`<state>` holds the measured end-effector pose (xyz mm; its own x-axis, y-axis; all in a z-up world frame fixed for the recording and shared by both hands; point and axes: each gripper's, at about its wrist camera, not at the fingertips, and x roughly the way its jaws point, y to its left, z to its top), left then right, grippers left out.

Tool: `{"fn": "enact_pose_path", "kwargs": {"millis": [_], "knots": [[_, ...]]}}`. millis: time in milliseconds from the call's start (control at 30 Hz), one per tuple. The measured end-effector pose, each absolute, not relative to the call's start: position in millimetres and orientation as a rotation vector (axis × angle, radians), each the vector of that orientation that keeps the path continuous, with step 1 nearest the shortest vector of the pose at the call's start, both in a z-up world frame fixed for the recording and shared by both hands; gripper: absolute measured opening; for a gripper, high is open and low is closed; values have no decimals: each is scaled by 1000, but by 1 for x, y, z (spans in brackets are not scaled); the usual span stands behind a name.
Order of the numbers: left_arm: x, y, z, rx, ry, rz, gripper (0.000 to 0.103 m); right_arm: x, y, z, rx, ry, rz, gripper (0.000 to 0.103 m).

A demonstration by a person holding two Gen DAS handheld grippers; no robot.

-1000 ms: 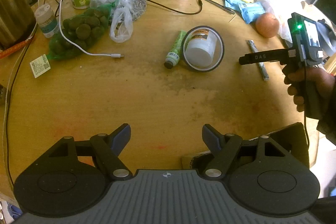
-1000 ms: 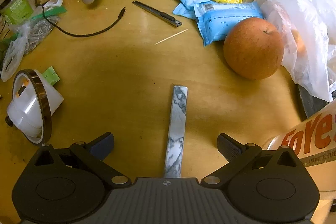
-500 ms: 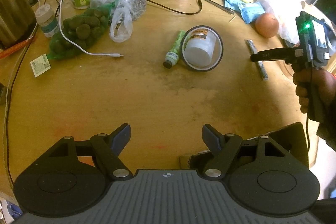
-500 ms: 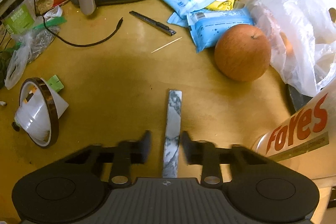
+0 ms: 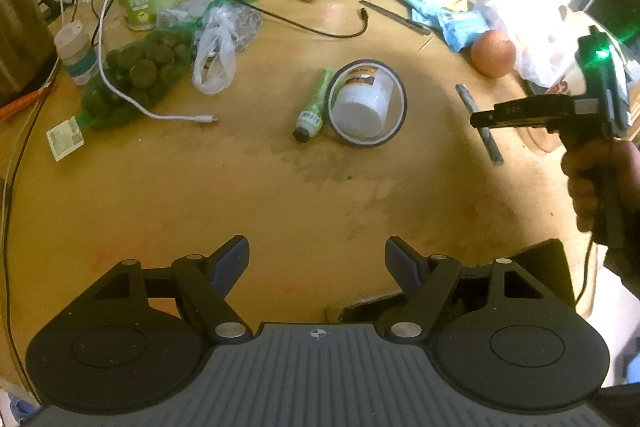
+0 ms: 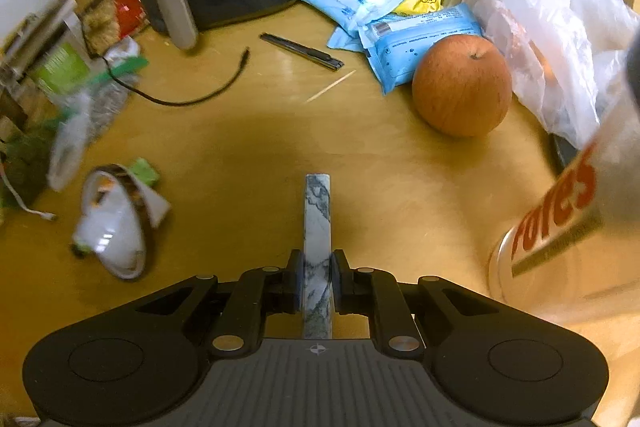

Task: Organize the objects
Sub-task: 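Move the left tool to the clear tape ring around the white jar while the right holds the strip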

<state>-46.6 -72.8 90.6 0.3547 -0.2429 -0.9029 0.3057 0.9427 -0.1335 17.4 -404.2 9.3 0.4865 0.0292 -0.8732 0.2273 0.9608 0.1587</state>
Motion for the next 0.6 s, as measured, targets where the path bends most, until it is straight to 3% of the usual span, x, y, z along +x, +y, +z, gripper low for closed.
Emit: {"fn": "enact_pose_path", "kwargs": {"millis": [600], "knots": [[-11, -108, 108, 94, 1023, -463, 74, -27, -422, 79, 432, 951, -104, 17]]}}
